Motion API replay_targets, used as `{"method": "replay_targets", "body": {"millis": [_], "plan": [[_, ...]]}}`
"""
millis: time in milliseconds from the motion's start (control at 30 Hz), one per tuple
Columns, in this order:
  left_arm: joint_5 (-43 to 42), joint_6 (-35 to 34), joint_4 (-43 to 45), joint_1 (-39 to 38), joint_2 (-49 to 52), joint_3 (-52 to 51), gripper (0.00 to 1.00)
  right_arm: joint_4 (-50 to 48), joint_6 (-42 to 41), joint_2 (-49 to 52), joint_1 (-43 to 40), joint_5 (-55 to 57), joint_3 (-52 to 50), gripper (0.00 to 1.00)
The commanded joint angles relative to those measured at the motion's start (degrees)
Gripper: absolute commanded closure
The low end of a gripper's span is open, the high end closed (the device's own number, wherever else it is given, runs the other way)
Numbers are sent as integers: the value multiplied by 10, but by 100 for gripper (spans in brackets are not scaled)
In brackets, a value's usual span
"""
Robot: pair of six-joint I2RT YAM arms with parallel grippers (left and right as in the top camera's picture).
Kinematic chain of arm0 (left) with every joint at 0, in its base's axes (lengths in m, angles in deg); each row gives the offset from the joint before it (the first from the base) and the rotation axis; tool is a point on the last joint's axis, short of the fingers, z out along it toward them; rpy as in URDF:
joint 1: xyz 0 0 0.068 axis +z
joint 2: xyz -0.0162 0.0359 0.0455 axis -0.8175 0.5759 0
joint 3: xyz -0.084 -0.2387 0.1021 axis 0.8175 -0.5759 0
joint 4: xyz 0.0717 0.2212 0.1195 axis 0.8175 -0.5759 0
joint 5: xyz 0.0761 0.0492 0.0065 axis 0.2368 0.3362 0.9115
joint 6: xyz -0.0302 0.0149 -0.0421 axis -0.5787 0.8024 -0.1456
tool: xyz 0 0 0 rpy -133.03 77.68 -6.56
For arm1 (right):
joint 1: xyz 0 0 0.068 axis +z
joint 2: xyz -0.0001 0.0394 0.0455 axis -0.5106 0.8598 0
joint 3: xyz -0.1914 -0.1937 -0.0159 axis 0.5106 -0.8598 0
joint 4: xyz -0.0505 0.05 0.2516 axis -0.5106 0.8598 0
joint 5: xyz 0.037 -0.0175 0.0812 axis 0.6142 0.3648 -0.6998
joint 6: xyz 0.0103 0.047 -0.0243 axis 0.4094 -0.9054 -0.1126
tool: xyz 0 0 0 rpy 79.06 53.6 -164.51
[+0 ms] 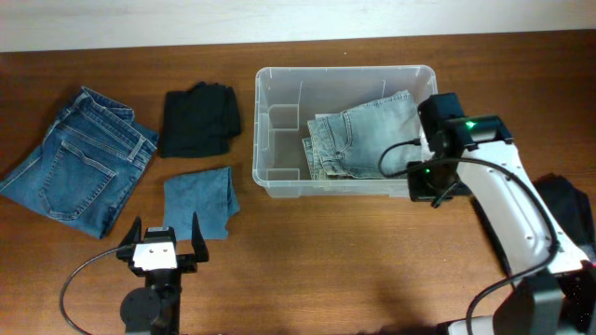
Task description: Pack container
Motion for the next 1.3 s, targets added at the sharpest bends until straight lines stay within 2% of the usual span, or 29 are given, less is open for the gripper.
{"method": "replay_targets", "body": {"millis": [0, 100, 233, 467, 600, 667, 700, 833, 900, 967, 1000, 1033, 1067, 1267], "plan": [[6, 11, 2, 2, -5, -4, 1, 13, -5, -68, -45, 29, 5, 96], [6, 11, 2, 2, -5, -4, 1, 14, -11, -96, -89, 29, 5, 96], [6, 11, 2, 2, -5, -4, 1, 13, -14, -106, -193, 28, 5, 96], [6, 11, 2, 2, -5, -4, 1, 3, -113, -101, -328, 26, 4, 94], [6, 11, 2, 2, -5, -4, 1, 0, -167, -101, -400, 26, 4, 87], [6, 11, 2, 2, -5, -4, 1, 0, -171, -101, -435, 26, 4, 69], [6, 11, 2, 2, -5, -4, 1, 1, -175, -101, -455, 26, 4, 62], [6, 11, 2, 2, -5, -4, 1, 1, -206, -101, -506, 26, -5, 60], [6, 11, 2, 2, -5, -4, 1, -9, -217, -101, -529, 27, -22, 47], [6, 11, 2, 2, -5, -4, 1, -23, -219, -101, -545, 27, -42, 42], [6, 11, 2, 2, -5, -4, 0, -38, -219, -101, -555, 27, -60, 36], [6, 11, 2, 2, -5, -4, 1, -50, -219, -100, -560, 27, -74, 13], [6, 11, 2, 2, -5, -4, 1, -64, -219, -99, -567, 27, -91, 3], [6, 11, 2, 2, -5, -4, 1, -139, -221, -80, -585, 25, -163, 1]]}}
